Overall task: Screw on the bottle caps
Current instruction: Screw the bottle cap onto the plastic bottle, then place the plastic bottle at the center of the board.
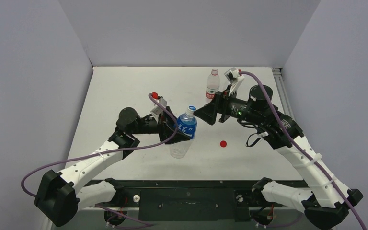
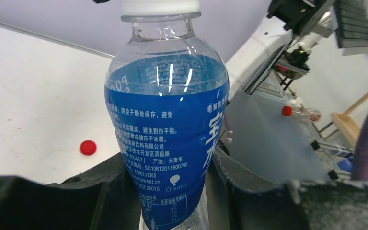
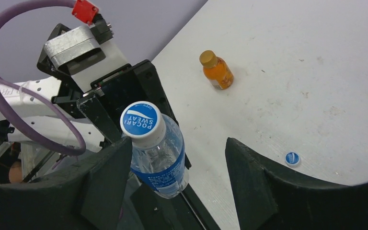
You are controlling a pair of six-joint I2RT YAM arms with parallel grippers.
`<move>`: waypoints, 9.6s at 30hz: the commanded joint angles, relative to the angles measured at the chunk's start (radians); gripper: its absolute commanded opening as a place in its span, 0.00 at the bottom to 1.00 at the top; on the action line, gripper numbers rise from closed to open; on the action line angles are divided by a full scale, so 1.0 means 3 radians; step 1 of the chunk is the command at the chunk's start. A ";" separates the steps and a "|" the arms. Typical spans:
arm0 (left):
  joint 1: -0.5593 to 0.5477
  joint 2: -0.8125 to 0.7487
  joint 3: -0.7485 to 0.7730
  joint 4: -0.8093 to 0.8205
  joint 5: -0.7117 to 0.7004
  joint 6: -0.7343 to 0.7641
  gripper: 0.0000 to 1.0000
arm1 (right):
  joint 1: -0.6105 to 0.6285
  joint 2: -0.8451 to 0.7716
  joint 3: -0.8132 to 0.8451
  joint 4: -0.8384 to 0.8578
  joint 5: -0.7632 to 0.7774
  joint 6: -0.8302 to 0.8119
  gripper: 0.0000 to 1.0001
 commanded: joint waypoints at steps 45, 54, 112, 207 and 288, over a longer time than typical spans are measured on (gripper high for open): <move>-0.1633 -0.0159 0.0163 -0.0150 -0.5233 0.2266 0.00 | 0.0984 0.0638 0.0381 -0.0778 0.2656 0.1184 0.00; -0.1469 -0.0158 0.0226 -0.0678 -0.4560 0.2115 0.00 | 0.0789 0.0469 0.0466 -0.0522 0.2546 0.0970 0.60; -0.0699 -0.0206 0.0414 -0.1102 -0.2839 0.1070 0.00 | 0.0740 0.0175 0.0091 -0.0507 0.1975 0.0698 0.00; 0.0161 -0.0477 -0.0202 -0.1241 -0.3039 0.1132 0.97 | 0.0870 0.2294 0.1623 -0.0083 0.2144 0.0237 0.00; 0.0181 -0.1842 0.1504 -0.3659 -0.4247 0.0849 0.96 | 0.1335 0.4365 0.2838 0.1517 0.2829 -0.1128 0.34</move>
